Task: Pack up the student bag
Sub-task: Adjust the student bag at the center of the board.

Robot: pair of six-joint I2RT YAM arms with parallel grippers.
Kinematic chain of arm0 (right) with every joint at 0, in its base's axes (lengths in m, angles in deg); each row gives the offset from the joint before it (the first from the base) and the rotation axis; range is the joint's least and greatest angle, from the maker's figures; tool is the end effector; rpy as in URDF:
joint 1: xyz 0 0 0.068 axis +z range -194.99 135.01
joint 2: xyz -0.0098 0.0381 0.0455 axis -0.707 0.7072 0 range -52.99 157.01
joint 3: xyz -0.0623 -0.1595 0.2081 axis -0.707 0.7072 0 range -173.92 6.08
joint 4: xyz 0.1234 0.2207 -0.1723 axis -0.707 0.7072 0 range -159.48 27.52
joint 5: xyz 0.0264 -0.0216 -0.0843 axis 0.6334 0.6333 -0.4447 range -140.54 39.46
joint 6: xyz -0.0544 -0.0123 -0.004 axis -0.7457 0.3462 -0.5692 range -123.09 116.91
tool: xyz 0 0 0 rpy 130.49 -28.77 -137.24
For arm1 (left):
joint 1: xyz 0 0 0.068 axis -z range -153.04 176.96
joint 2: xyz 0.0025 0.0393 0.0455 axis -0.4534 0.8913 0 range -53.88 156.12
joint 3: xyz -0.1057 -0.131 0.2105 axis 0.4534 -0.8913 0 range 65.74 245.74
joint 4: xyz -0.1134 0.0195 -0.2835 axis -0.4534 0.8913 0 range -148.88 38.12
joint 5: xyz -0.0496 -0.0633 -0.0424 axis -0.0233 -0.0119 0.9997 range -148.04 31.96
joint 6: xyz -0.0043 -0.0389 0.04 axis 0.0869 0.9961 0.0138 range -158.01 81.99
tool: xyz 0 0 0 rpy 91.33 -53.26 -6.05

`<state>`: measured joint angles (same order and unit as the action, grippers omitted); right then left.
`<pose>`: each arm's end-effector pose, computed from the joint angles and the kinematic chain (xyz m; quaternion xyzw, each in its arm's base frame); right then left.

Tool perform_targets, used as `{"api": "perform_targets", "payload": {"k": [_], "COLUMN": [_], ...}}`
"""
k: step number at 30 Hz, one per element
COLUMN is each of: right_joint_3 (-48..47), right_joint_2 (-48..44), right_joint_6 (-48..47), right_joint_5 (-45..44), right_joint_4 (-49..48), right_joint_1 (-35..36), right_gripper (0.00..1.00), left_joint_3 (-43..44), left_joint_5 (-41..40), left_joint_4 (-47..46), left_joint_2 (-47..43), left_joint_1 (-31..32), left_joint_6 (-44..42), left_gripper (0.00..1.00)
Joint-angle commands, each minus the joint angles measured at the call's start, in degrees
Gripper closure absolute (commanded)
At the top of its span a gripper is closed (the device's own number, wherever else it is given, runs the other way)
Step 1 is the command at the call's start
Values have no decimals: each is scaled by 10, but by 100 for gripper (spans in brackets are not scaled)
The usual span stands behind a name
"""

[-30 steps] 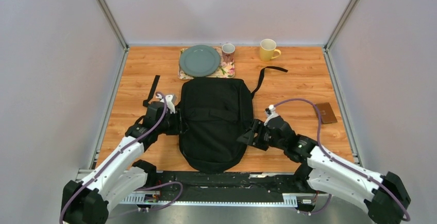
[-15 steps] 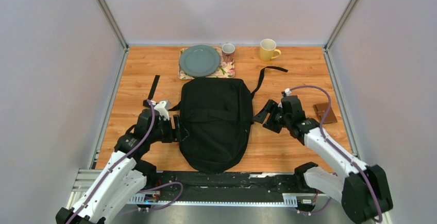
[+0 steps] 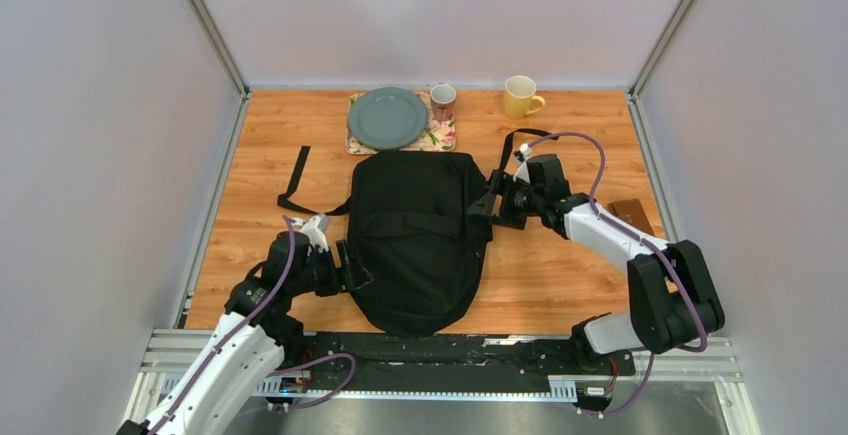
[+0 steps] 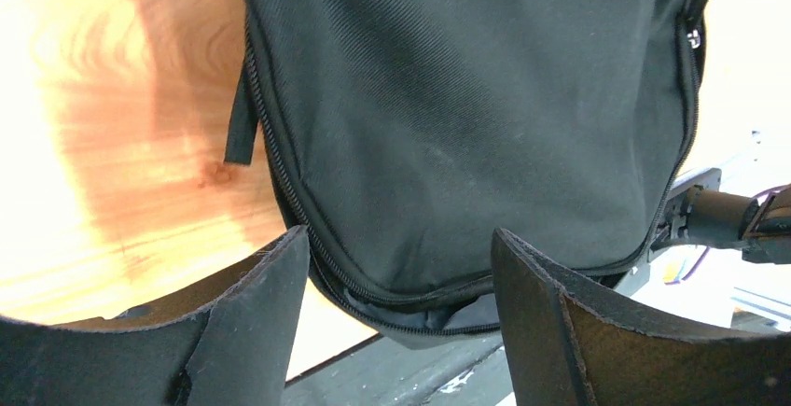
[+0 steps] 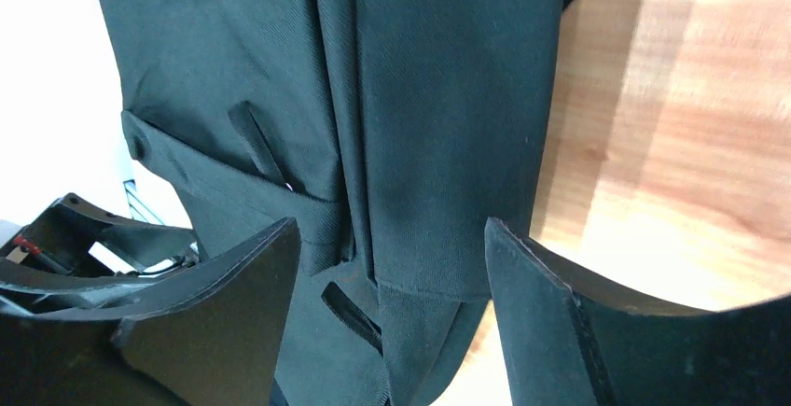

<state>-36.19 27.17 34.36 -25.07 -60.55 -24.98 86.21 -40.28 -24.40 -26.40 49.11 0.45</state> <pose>0.2925 0.1242 0.1589 0.0573 0.9088 0.3522 0.2161 0.1520 -0.0747 0.1842 -0.0650 0.9007 -0.3263 0.2794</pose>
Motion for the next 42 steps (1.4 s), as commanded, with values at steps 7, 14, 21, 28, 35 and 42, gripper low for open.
{"api": "perform_targets", "payload": {"k": [7,14,21,28,35,42], "right_joint_3": [-119,-150,-126,-68,72,218], "right_joint_2": [95,169,205,171,16,-110], "right_joint_6": [-129,-146,-121,-91,18,189], "right_joint_5": [0,21,84,46,-71,-115], "right_joint_4": [53,55,7,-8,-85,-167], "right_joint_1": [-9,-9,-9,-15,-36,-2], "right_gripper": [24,24,68,99,100,100], "left_joint_3": [-53,-106,-126,-55,55,168], "left_joint_5": [41,71,54,4,-36,-67], "left_joint_4": [-17,-83,-142,-135,-115,-125], "left_joint_2": [-34,-35,-4,85,221,339], "left_joint_1": [-1,-1,-1,-1,-2,-5], "left_joint_6": [65,96,91,-10,-129,-192], "left_gripper": [21,21,74,100,100,100]}}
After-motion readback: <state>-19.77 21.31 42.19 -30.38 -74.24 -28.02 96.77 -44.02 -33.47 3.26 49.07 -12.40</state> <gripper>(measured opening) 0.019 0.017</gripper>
